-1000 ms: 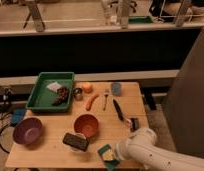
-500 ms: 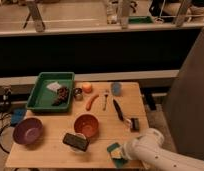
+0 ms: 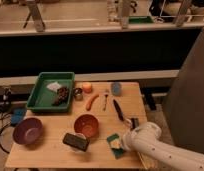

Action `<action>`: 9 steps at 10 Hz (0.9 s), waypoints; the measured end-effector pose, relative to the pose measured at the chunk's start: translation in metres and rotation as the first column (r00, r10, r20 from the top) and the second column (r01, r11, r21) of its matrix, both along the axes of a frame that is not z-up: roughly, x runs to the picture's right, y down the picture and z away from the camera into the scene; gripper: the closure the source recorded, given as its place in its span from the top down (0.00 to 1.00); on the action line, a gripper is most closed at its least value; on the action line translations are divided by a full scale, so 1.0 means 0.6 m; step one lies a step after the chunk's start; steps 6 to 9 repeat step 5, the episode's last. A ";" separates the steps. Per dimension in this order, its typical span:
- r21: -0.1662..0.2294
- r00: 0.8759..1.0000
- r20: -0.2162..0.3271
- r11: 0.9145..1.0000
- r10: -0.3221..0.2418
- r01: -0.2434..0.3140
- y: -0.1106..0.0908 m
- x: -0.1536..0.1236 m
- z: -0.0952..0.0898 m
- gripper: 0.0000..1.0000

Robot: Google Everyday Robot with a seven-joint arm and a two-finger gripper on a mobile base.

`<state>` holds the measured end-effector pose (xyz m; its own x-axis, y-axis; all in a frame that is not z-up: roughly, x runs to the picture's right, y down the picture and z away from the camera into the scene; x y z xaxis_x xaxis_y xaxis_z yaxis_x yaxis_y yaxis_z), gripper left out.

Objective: Wipe table surface with sponge

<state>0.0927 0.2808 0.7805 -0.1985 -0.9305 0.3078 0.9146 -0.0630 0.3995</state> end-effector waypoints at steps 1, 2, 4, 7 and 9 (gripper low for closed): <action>0.004 1.000 0.012 1.000 0.000 0.000 -0.015 -0.011 0.009 0.00; 0.005 1.000 0.029 1.000 -0.003 0.003 -0.029 -0.027 0.018 0.00; -0.009 1.000 0.003 1.000 -0.006 0.006 -0.039 -0.035 0.023 0.00; -0.018 1.000 -0.016 1.000 -0.012 0.011 -0.039 -0.034 0.022 0.00; -0.018 1.000 -0.016 1.000 -0.012 0.011 -0.039 -0.034 0.022 0.00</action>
